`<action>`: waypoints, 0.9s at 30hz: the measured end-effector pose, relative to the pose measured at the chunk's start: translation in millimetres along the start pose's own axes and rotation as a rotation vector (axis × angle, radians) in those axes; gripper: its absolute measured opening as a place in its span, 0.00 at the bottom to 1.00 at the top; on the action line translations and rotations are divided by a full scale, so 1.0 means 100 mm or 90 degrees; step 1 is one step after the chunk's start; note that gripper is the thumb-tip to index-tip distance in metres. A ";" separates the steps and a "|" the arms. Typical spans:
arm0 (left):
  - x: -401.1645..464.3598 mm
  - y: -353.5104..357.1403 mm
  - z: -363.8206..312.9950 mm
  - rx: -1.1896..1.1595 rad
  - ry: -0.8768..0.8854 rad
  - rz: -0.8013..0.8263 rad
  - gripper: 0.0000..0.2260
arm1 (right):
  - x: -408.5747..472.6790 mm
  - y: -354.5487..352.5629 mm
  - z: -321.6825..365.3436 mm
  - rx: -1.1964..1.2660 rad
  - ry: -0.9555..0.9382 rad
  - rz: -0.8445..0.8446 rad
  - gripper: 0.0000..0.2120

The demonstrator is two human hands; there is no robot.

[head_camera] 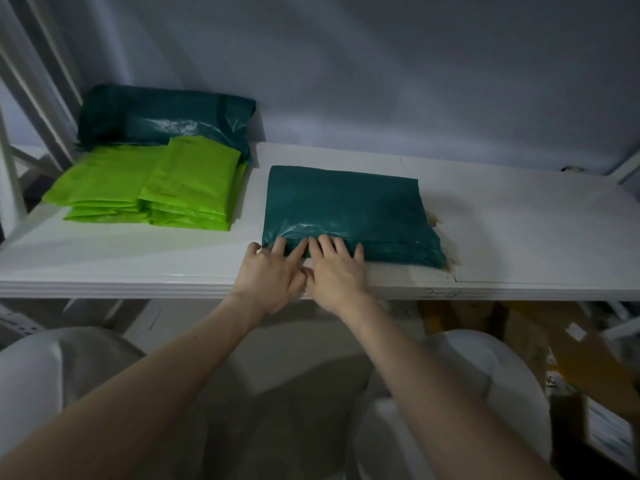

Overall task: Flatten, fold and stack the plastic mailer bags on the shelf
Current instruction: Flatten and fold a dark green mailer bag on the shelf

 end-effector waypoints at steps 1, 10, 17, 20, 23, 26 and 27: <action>0.01 -0.01 -0.04 0.022 0.004 0.011 0.36 | -0.02 -0.01 -0.06 0.001 0.006 0.012 0.27; 0.12 -0.04 -0.21 0.028 -0.006 0.064 0.29 | -0.08 -0.18 -0.33 0.015 0.022 0.167 0.29; 0.19 -0.02 -0.25 0.048 -0.026 0.071 0.31 | -0.06 -0.15 -0.63 0.011 0.034 0.133 0.30; 0.23 0.00 -0.27 0.061 -0.029 0.081 0.31 | -0.12 -0.07 -0.81 0.006 0.060 0.090 0.29; 0.27 0.01 -0.27 0.062 -0.030 0.081 0.30 | -0.14 -0.02 -0.93 0.013 0.084 0.079 0.29; 0.31 0.03 -0.27 0.063 -0.029 0.079 0.29 | -0.14 0.02 -1.06 0.023 0.104 0.074 0.28; 0.32 0.04 -0.26 0.063 -0.030 0.082 0.29 | -0.15 0.03 -1.10 0.031 0.109 0.071 0.28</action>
Point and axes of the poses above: each hand's wrist, its own x-axis towards the middle knuckle, its own y-axis out of the palm, z = x × y, the point moved 3 cm from there along x, towards the middle knuckle, and after that the axes turned 5 degrees about z, right-handed, at the moved point
